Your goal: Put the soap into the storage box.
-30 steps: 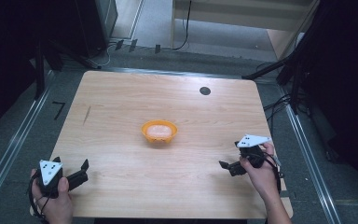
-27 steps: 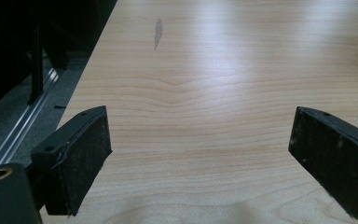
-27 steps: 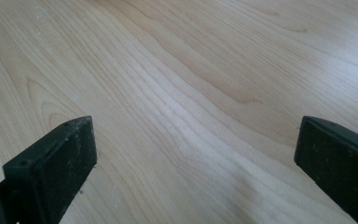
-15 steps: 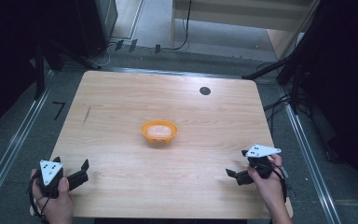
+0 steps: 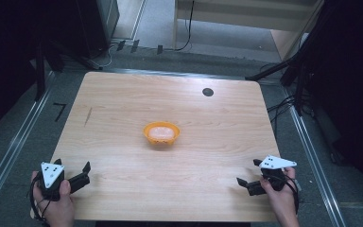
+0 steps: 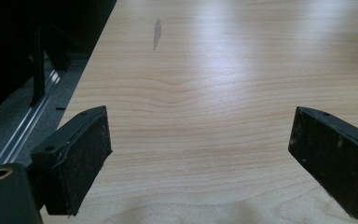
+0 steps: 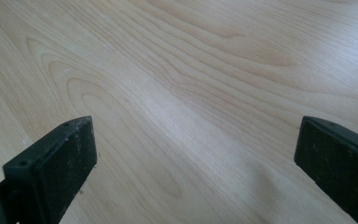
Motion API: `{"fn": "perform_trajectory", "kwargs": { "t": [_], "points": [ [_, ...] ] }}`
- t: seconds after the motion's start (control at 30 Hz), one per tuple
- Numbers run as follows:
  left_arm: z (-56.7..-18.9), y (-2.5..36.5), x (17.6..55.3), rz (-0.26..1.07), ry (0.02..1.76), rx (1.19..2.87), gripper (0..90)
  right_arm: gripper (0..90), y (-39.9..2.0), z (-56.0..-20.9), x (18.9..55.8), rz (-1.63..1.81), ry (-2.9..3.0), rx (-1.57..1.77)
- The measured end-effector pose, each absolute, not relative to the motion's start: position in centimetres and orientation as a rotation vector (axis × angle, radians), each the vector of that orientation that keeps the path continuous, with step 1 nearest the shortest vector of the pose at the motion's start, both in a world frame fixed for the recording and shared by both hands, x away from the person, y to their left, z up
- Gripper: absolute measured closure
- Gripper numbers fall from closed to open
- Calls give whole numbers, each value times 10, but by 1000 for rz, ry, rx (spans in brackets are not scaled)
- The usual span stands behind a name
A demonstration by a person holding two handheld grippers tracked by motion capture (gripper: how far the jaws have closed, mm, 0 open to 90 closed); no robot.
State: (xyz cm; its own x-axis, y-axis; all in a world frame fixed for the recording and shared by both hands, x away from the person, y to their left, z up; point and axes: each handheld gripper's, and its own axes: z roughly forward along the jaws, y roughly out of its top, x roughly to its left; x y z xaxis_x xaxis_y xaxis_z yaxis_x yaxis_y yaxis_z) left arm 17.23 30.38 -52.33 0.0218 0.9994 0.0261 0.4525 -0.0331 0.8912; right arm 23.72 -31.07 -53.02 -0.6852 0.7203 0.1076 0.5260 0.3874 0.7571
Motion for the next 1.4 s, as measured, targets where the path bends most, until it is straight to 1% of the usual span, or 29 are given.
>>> {"fn": "perform_trajectory", "kwargs": {
  "t": [0.87,1.4],
  "points": [
    [-523,302,172,969,1517,1582,60,0,-371,-539,204,1206,2298,1189],
    [-523,302,171,981,1508,1587,60,0,-392,-545,190,1246,2238,1223]
  ]
}}
